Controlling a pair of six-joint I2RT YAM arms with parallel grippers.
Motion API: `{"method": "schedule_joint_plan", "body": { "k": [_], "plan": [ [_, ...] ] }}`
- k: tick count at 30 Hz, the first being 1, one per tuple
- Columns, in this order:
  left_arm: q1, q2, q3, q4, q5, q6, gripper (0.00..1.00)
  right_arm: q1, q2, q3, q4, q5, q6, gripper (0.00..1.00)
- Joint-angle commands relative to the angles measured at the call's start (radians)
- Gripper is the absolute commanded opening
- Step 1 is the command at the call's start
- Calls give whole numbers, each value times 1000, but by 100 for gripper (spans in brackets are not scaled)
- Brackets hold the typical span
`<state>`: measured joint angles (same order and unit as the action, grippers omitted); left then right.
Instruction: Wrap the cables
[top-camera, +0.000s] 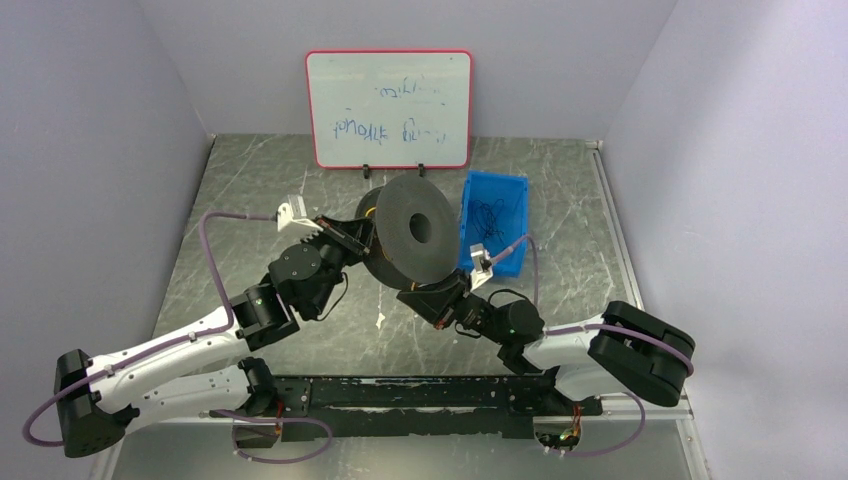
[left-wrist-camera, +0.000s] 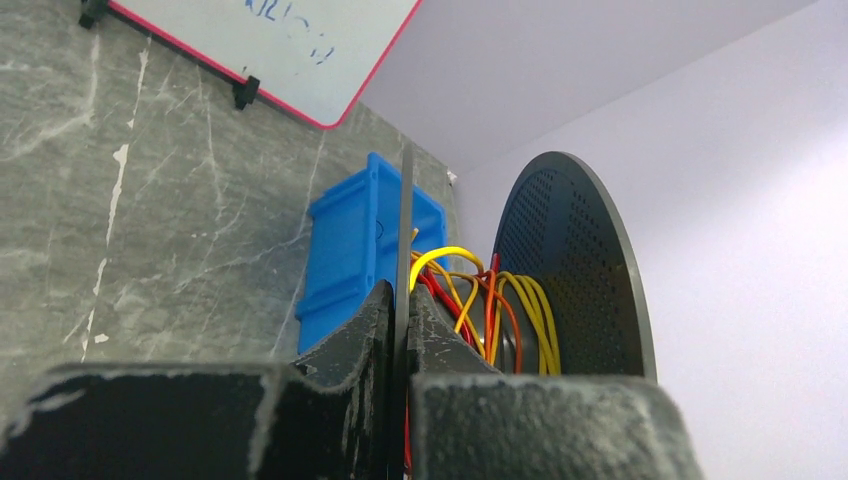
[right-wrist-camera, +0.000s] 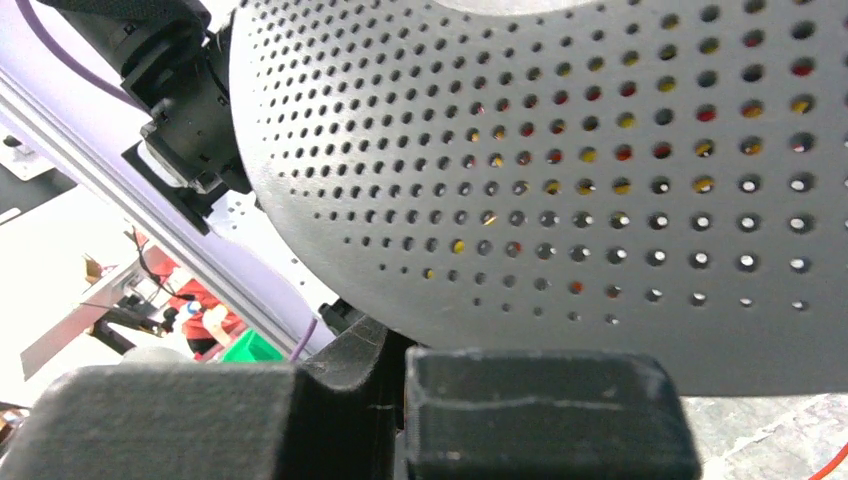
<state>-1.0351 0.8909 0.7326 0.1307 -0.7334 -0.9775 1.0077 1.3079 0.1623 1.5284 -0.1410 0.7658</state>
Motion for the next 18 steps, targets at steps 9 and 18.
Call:
{"method": "schedule_joint_plan", "body": {
  "k": [9,18],
  "plan": [
    [-16,4,-65,18,111,-93,7,85,-94,104,-47,26,-210,0],
    [-14,60,-92,38,248,-67,7,127,-197,165,-318,122,-338,0]
  ]
}}
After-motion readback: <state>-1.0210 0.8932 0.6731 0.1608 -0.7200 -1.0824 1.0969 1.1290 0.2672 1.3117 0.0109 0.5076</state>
